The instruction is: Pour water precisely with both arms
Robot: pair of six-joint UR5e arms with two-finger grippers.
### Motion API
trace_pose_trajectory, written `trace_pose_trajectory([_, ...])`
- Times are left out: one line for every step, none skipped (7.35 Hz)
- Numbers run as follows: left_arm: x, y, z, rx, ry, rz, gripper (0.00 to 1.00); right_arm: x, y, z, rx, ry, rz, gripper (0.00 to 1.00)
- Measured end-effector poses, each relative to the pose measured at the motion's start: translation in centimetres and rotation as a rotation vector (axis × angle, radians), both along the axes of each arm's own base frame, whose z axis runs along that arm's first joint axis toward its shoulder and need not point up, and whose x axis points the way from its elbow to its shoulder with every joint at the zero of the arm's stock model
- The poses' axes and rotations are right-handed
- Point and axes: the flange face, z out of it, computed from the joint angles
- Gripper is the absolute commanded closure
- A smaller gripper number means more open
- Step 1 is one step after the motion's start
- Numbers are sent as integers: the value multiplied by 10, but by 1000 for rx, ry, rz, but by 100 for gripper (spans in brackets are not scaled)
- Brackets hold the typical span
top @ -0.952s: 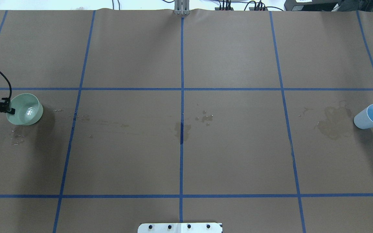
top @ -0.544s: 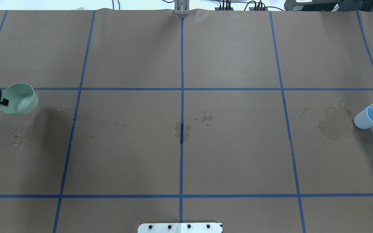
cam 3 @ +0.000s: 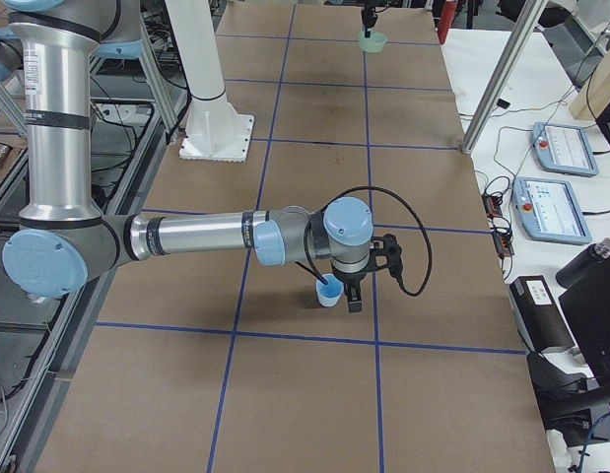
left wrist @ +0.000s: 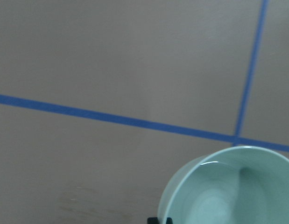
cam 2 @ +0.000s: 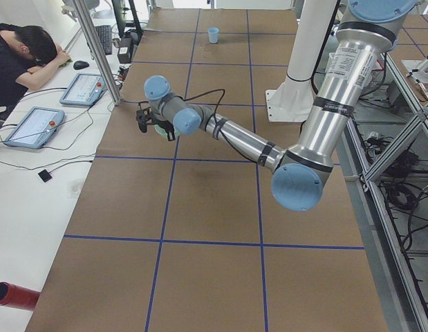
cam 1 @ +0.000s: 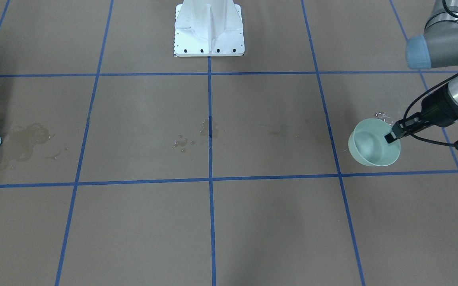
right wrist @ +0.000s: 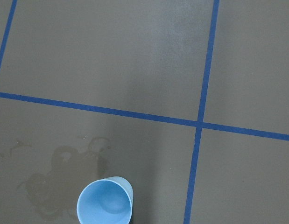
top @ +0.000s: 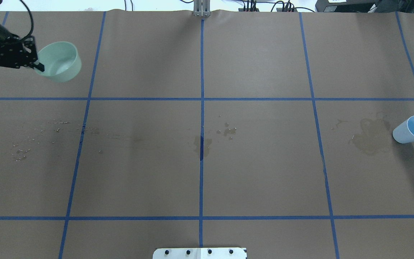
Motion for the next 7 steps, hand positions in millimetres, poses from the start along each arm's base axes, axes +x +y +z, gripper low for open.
trace_pose_trajectory([58, 5, -52, -41, -5, -21, 100, 0, 0, -1, 1, -2, 0, 1])
trace_pose_trajectory([124, 18, -96, -69, -19, -47, 100, 0, 1, -1, 1, -2, 0, 1])
trace_pose_trajectory([180, 31, -126, -86, -33, -74, 100, 0, 0, -1, 1, -2, 0, 1])
trace_pose_trajectory([225, 41, -144, -87, -44, -106, 100, 0, 0, -1, 2, -2, 1, 1])
trace_pose_trajectory([264, 48, -149, -83, -45, -140, 100, 0, 0, -2, 3, -2, 1, 1])
trace_pose_trajectory([298, 55, -145, -79, -45, -162, 100, 0, 0, -2, 3, -2, 1, 1])
trace_pose_trajectory([326, 63, -140, -74, -56, -171, 100, 0, 0, -2, 2, -2, 1, 1])
